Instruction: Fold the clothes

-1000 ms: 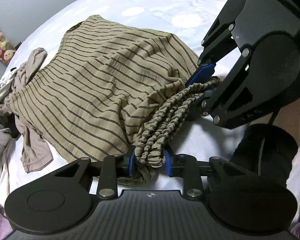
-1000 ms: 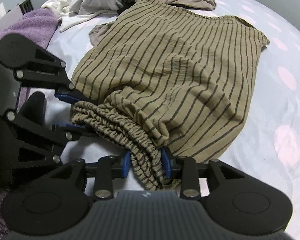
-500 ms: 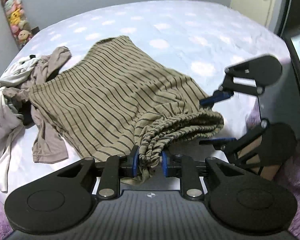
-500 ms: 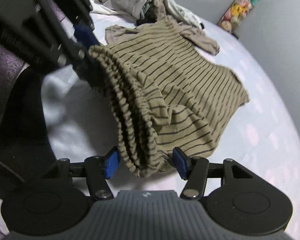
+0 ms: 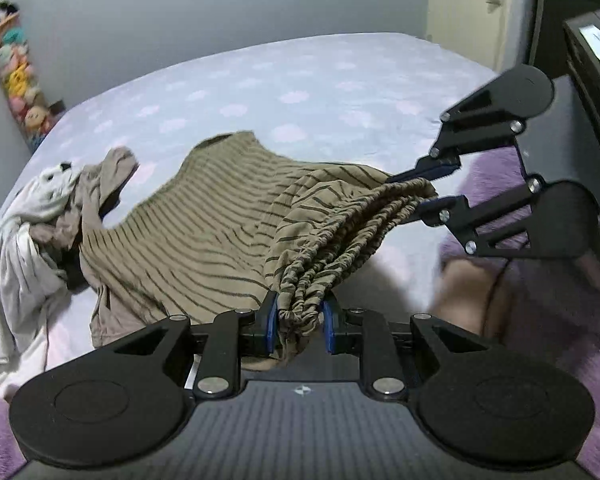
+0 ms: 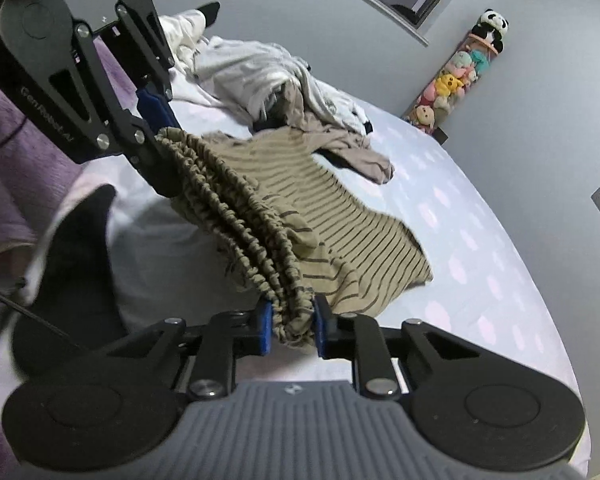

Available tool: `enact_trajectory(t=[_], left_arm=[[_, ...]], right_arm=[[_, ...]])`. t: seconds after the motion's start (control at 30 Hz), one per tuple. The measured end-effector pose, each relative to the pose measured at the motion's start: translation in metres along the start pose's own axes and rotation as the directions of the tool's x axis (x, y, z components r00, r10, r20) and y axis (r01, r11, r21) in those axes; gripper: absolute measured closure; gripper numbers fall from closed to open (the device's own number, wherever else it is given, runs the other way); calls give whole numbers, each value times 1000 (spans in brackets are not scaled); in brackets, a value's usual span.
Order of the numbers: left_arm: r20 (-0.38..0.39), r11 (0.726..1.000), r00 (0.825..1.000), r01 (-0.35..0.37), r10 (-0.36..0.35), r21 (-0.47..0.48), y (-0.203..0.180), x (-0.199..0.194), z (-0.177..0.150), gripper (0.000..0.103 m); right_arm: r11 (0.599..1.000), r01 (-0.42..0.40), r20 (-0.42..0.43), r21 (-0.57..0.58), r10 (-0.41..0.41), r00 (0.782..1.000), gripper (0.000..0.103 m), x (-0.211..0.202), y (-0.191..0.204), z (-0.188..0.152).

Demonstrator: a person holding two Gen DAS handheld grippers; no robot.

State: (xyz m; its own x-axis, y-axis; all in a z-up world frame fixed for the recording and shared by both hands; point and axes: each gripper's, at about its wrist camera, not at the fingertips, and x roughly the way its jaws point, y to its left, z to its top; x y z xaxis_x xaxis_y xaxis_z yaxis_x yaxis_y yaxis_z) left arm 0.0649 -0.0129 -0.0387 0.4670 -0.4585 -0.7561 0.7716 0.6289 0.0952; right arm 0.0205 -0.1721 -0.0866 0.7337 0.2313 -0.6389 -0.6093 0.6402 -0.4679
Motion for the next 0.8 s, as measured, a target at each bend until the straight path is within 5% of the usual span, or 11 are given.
enact_trajectory(t=[0.3, 0.8], left_arm=[[-1, 999, 1000, -21, 21, 35, 7, -4, 20, 83], [-36, 994, 994, -107, 105, -34, 116, 70, 79, 79]], right_arm=[[1000, 10, 24, 23, -11, 1000, 81, -11, -8, 12], [1000, -8, 14, 2, 8, 1000, 81, 107, -89, 73]])
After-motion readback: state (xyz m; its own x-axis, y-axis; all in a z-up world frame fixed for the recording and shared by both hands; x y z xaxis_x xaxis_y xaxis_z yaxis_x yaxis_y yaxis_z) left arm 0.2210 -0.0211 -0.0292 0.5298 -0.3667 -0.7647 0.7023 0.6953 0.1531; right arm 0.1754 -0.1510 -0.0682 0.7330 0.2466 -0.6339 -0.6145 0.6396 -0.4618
